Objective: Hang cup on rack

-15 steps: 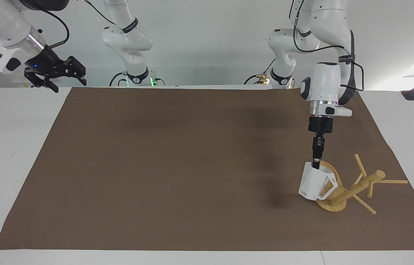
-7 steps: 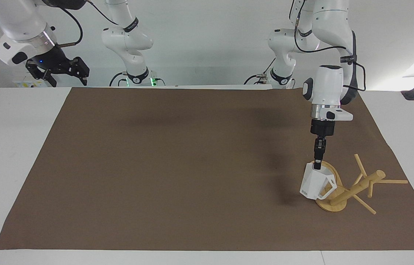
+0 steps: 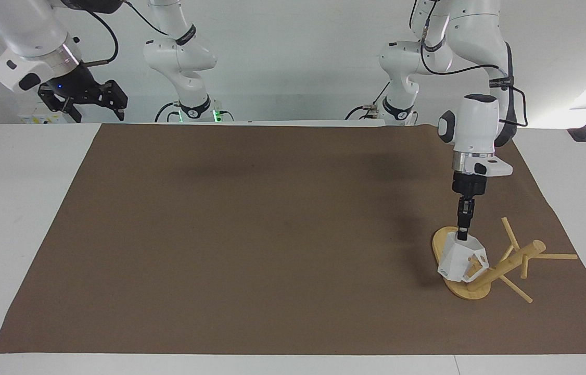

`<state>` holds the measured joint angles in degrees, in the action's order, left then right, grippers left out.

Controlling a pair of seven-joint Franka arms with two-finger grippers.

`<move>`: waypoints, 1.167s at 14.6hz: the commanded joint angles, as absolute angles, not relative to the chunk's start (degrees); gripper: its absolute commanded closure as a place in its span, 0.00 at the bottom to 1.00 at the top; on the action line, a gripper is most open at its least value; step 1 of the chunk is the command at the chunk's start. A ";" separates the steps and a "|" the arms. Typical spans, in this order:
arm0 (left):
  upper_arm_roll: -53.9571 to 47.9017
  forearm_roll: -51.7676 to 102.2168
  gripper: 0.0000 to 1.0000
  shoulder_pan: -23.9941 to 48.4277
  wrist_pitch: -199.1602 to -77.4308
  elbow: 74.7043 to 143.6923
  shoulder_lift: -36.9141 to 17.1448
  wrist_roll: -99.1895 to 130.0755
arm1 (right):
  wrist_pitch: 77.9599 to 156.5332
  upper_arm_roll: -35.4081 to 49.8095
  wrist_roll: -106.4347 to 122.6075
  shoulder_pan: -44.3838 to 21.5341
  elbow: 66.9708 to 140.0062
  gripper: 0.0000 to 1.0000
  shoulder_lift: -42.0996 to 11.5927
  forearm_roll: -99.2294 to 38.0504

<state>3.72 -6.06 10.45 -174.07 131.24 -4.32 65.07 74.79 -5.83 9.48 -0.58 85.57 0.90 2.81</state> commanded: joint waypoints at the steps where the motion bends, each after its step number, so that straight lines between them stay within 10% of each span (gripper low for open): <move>1: 3.43 -7.30 0.00 8.96 -162.55 127.46 -3.34 64.43 | 75.76 -6.24 8.70 -0.53 86.66 0.00 1.14 1.76; 17: 3.43 -2.55 0.00 5.54 -91.60 84.81 -5.10 15.69 | 76.55 -6.24 8.26 0.97 88.50 0.00 1.93 1.76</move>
